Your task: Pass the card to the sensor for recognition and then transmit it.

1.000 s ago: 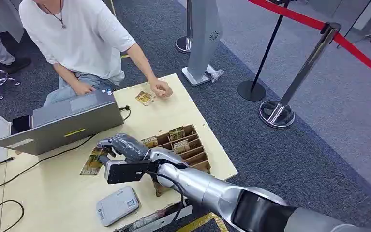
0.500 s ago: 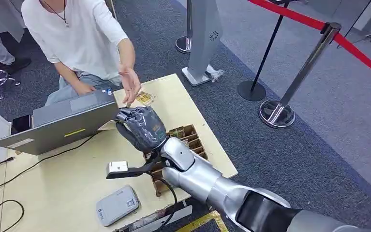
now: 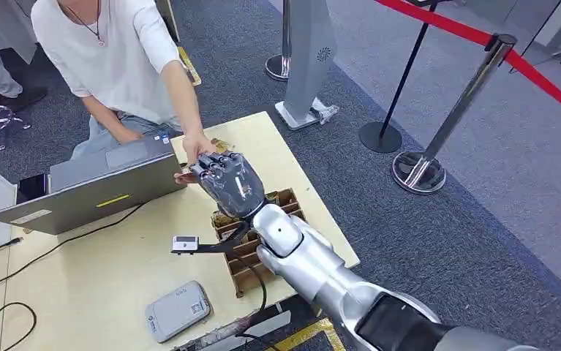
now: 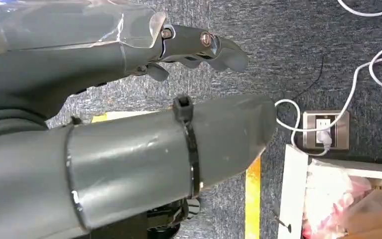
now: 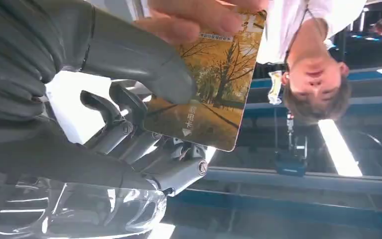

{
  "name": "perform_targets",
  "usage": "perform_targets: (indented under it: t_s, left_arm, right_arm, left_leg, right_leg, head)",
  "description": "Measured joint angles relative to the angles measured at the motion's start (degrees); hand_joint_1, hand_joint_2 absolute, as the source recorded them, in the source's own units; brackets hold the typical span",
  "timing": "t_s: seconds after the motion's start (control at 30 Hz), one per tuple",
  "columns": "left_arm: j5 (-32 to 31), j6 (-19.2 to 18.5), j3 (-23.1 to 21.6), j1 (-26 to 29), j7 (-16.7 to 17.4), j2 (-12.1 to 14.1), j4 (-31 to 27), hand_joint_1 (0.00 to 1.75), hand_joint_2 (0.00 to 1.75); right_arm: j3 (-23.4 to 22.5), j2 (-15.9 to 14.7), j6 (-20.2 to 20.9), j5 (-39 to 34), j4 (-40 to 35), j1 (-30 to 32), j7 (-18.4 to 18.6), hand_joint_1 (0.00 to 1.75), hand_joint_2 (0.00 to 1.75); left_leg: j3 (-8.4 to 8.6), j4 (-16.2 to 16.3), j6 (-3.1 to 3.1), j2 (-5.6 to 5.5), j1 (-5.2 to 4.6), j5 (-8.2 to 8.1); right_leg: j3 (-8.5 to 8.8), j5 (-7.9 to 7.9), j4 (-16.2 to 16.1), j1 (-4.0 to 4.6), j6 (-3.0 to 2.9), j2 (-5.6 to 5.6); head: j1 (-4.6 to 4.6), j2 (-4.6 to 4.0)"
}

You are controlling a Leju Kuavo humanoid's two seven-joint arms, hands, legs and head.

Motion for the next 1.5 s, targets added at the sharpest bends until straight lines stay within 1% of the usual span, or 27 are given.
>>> perform_targets:
  t_s: [0.03, 0.07, 0.1, 0.23, 0.27, 0.67, 0.77, 0.87, 0.97, 1.0, 1.07, 1.13, 1.2, 1.33, 1.5]
  left_arm:
    - [0.0, 0.0, 0.0, 0.0, 0.0, 0.0, 0.0, 0.00, 0.00]
    - [0.0, 0.0, 0.0, 0.0, 0.0, 0.0, 0.0, 0.00, 0.00]
    - [0.0, 0.0, 0.0, 0.0, 0.0, 0.0, 0.0, 0.00, 0.00]
    - [0.2, 0.0, 0.0, 0.0, 0.0, 0.0, 0.0, 0.00, 0.00]
    - [0.2, 0.0, 0.0, 0.0, 0.0, 0.0, 0.0, 0.00, 0.00]
    - [0.1, -0.1, -0.6, 0.0, 0.0, 0.0, 0.0, 0.00, 0.00]
    - [0.1, -0.2, -0.9, 0.0, 0.0, 0.0, 0.0, 0.00, 0.00]
    - [0.2, -0.2, -1.0, 0.0, 0.0, 0.0, 0.0, 0.00, 0.00]
    - [0.6, -0.1, -1.0, 0.0, 0.0, 0.0, 0.0, 0.00, 0.00]
    - [0.8, -0.1, -1.0, 0.0, 0.0, 0.0, 0.0, 0.00, 0.00]
    - [1.0, -0.1, -1.0, 0.0, 0.0, 0.0, 0.0, 0.00, 0.00]
    - [1.1, 0.0, -1.0, 0.0, -0.2, 0.0, 0.0, 0.00, 0.00]
    - [1.2, 0.0, -1.0, 0.0, -0.3, 0.0, 0.0, 0.00, 0.00]
    - [1.8, -0.1, -0.9, 0.1, -0.8, 0.0, 0.0, 0.00, 0.00]
    - [2.1, -0.4, -0.9, 0.2, -1.4, 0.1, 0.0, 0.00, 0.00]
  right_arm:
    - [-0.1, 0.1, 0.0, 0.1, 0.0, 0.0, 0.2, 1.75, 1.75]
    - [-0.2, 0.2, 0.0, 0.3, 0.0, 0.0, 0.3, 1.48, 1.75]
    - [-0.3, 0.3, 0.0, 0.7, 0.1, 0.0, 0.9, 0.02, 1.75]
    - [-0.3, 0.5, 0.0, 0.9, 0.7, 0.0, 2.8, 0.00, 1.75]
    - [-0.3, 0.5, 0.0, 0.6, 0.9, 0.0, 3.0, 0.00, 0.00]
    - [-0.2, 0.5, 0.0, 0.3, 1.9, 0.2, 4.3, 0.00, 0.00]
    - [-0.2, 0.5, 0.0, -2.6, 1.9, 0.4, 2.7, 0.00, 0.00]
    - [-0.2, 0.7, 0.0, -7.2, 2.1, 0.6, -0.5, 0.00, 0.00]
    - [-0.2, 1.1, 0.1, -14.9, 2.4, 0.8, -4.7, 0.00, 0.00]
    - [0.1, 1.2, 0.4, -18.7, 2.4, 0.8, -6.5, 0.00, 0.00]
    - [0.5, 1.3, 1.1, -22.5, 2.3, 0.9, -8.2, 0.00, 0.00]
    - [1.2, 1.3, 2.7, -26.6, 1.4, 1.2, -10.0, 0.00, 0.00]
    - [1.7, 1.3, 3.4, -28.2, 0.7, 1.5, -10.9, 0.00, 0.00]
    - [3.1, 1.0, 6.5, -33.0, -2.3, 2.8, -12.7, 0.00, 0.00]
    - [4.5, -0.8, 8.3, -35.3, -5.7, 4.5, -13.0, 0.00, 0.00]
  left_leg:
    - [0.00, 0.0, 0.00, 0.00, 0.00, 0.00]
    - [0.00, 0.0, 0.00, 0.00, 0.00, 0.00]
    - [0.00, 0.0, 0.00, 0.00, 0.00, 0.00]
    - [-0.01, 0.0, 0.00, -0.01, 0.00, 0.00]
    - [-0.02, 0.0, 0.00, -0.01, 0.00, 0.00]
    - [-0.01, 0.0, 0.00, 0.00, 0.00, 0.00]
    - [-0.01, 0.0, 0.00, 0.00, 0.00, 0.00]
    - [-0.02, 0.0, 0.00, 0.00, 0.00, 0.00]
    - [-0.02, 0.0, 0.00, -0.01, 0.00, 0.00]
    - [-0.01, 0.0, 0.00, -0.01, 0.00, 0.00]
    - [-0.01, 0.0, 0.00, -0.01, 0.00, 0.00]
    - [-0.01, 0.0, 0.00, 0.00, 0.00, 0.00]
    - [-0.01, 0.0, 0.00, 0.00, 0.00, 0.00]
    - [-0.01, 0.0, 0.00, 0.00, 0.00, 0.00]
    - [-0.01, 0.0, 0.00, -0.01, 0.00, 0.00]
  right_leg:
    - [0.00, 0.00, 0.0, 0.00, 0.00, 0.00]
    - [0.00, 0.00, 0.0, 0.00, 0.00, 0.00]
    - [0.00, 0.00, 0.0, 0.00, 0.00, 0.00]
    - [0.00, 0.00, 0.0, 0.00, 0.00, -0.01]
    - [0.00, 0.00, 0.0, 0.00, 0.00, -0.01]
    - [0.00, 0.00, 0.0, 0.00, 0.00, -0.01]
    - [0.00, 0.00, 0.0, 0.00, 0.00, -0.01]
    - [0.00, 0.00, 0.0, 0.00, 0.00, 0.00]
    - [0.00, 0.00, 0.0, 0.00, 0.00, -0.01]
    - [0.00, 0.00, 0.0, 0.00, 0.00, -0.01]
    - [0.00, 0.00, 0.0, 0.00, 0.00, -0.01]
    - [-0.01, 0.00, 0.0, 0.00, 0.00, 0.00]
    - [-0.01, 0.00, 0.0, 0.00, 0.00, 0.00]
    - [-0.02, 0.00, 0.0, 0.00, 0.00, 0.00]
    - [-0.02, 0.00, 0.0, -0.01, 0.00, -0.02]
  head:
    - [0.00, 0.00]
    - [0.00, 0.00]
    - [0.00, 0.00]
    - [0.00, 0.00]
    - [0.00, 0.00]
    - [0.00, 0.00]
    - [0.00, 0.00]
    - [0.00, 0.00]
    - [0.00, 0.00]
    - [0.00, 0.00]
    - [0.00, 0.00]
    - [0.02, 0.00]
    - [0.00, 0.00]
    - [0.00, 0.00]
    - [0.00, 0.00]
